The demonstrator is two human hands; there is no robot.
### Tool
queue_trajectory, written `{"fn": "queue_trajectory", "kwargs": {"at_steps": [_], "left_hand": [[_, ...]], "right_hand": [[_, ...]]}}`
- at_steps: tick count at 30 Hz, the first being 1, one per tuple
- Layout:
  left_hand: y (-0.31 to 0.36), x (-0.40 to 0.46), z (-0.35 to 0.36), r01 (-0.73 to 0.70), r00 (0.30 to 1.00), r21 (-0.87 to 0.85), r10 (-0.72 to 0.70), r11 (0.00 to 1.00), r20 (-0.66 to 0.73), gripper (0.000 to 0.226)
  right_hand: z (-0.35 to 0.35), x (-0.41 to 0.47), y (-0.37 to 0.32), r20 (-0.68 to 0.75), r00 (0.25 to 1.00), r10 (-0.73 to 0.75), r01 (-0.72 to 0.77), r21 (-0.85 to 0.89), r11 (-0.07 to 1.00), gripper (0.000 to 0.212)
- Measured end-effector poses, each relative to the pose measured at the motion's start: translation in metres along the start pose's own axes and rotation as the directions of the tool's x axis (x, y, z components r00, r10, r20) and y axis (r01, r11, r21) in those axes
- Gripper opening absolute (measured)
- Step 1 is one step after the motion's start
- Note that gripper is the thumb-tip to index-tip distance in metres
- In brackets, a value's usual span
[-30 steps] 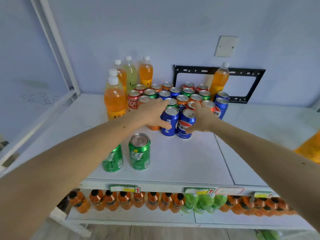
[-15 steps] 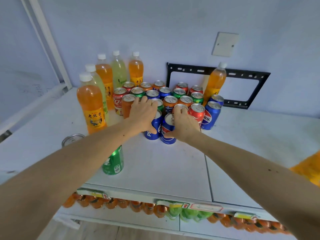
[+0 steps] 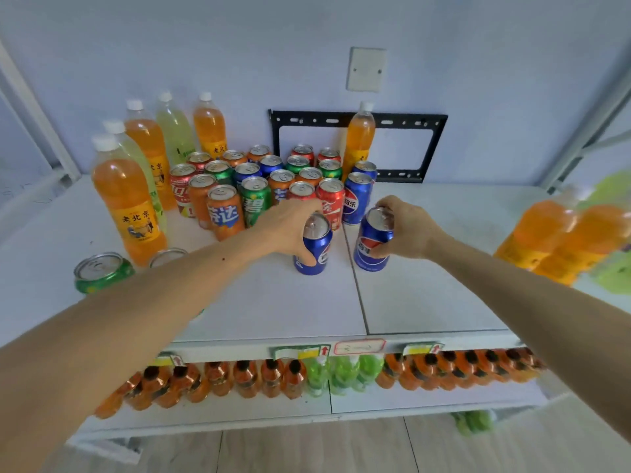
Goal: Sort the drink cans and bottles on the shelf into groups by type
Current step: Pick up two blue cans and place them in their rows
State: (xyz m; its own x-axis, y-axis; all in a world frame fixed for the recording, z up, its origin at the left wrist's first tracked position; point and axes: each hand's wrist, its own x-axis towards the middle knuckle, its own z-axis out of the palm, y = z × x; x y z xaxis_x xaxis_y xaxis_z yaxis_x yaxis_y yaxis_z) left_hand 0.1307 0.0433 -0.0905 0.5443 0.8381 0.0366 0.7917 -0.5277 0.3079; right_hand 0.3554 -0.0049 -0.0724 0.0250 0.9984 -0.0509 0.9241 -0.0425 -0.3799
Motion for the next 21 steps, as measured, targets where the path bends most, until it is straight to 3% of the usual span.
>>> {"fn": "queue_trajectory", "kwargs": {"at_steps": [6,21], "left_hand": [[0.068,0.018,0.030,-0.132,0.983,-0.115,0.145,0.984,0.112,0.076],[0.127,0.054,0.052,-0.163,0.920,-0.144,0.203,0.976,0.336,0.081]], "right_hand": [[-0.015,-0.040,0.058,0.040,0.998,0.056,-0.053,-0.064,0.997,0.079],[-0.018,-0.048,0.112,0.164,0.985,-0.053,0.063,-0.056,0.996,0.077]]}}
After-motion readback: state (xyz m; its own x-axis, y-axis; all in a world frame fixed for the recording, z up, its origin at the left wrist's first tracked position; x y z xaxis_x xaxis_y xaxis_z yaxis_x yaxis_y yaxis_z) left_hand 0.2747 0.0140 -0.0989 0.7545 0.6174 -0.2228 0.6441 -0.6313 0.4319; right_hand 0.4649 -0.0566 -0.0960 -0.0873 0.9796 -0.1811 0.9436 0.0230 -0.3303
